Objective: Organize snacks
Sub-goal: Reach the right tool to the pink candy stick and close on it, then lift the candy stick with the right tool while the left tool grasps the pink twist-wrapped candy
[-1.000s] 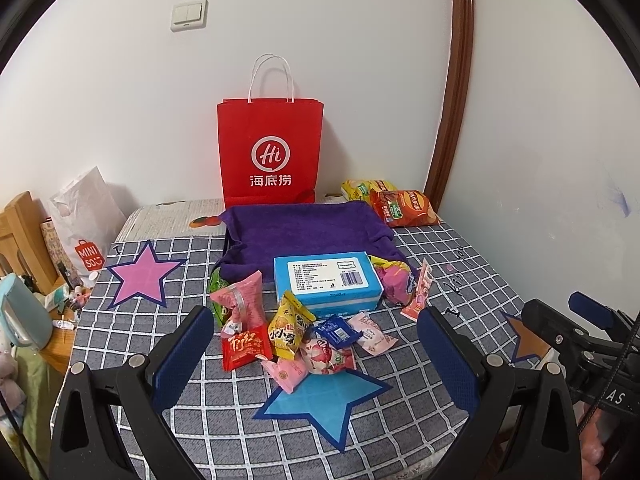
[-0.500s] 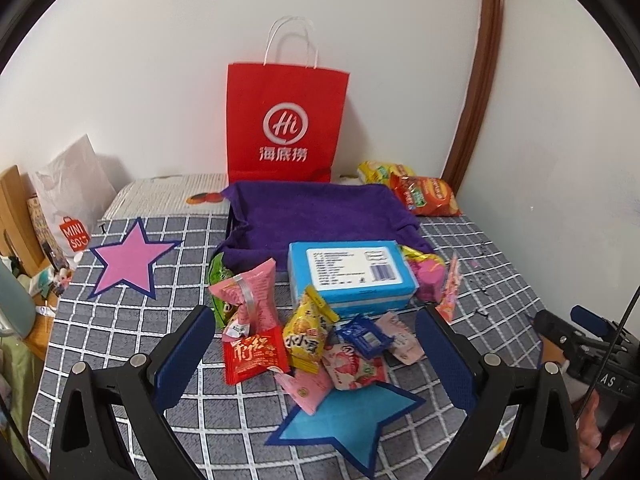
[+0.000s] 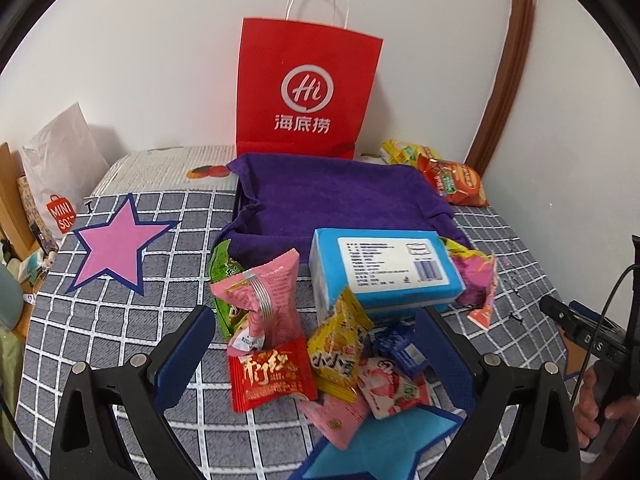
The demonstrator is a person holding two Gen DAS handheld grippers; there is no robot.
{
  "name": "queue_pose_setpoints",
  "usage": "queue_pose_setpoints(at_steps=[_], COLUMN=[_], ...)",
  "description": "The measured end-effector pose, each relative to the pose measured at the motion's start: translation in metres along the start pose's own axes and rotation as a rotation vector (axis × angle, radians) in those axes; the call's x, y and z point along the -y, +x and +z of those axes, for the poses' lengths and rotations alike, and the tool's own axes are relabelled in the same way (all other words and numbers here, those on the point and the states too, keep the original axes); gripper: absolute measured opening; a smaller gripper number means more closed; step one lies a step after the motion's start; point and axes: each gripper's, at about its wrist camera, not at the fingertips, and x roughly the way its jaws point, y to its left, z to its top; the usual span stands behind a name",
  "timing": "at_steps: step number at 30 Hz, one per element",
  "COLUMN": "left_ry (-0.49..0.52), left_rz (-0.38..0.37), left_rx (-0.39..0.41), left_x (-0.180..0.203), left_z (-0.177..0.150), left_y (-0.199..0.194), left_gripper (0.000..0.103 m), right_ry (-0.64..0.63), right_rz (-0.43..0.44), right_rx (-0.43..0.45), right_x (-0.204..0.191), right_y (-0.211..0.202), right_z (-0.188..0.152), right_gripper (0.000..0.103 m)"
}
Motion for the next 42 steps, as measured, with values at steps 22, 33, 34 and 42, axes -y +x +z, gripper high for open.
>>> queue_pose_setpoints(at_steps=[22, 33, 34, 42], left_ry=[-0.07, -0.12, -0.124, -0.144], left_rz=[0.062, 0.079, 0.081, 0.065], left_rx=[-0.03, -0.051, -0.052, -0.045], left_x=[-0.031, -0.052, -0.053, -0.053], left_z=[0.014, 0.003, 0.002, -0.008], left_y=[0.031, 0.026, 0.025, 0.011], left_gripper=[0.099, 0.099, 0.099, 0.099], right_ry=[0.068, 0.052, 0.043, -0.067], right_rz=[0.035, 0.033, 0.035, 0.13], right_rx=[-0.158, -0.13, -0.129, -0.173], right_x=[0.002, 0.01, 0.011, -0.01], right_y=[0.118, 0.083, 0.077, 0.046], right_z=[0.017, 0.01, 0.007, -0.026], right_gripper=[0.05, 0.021, 0.021, 0.021])
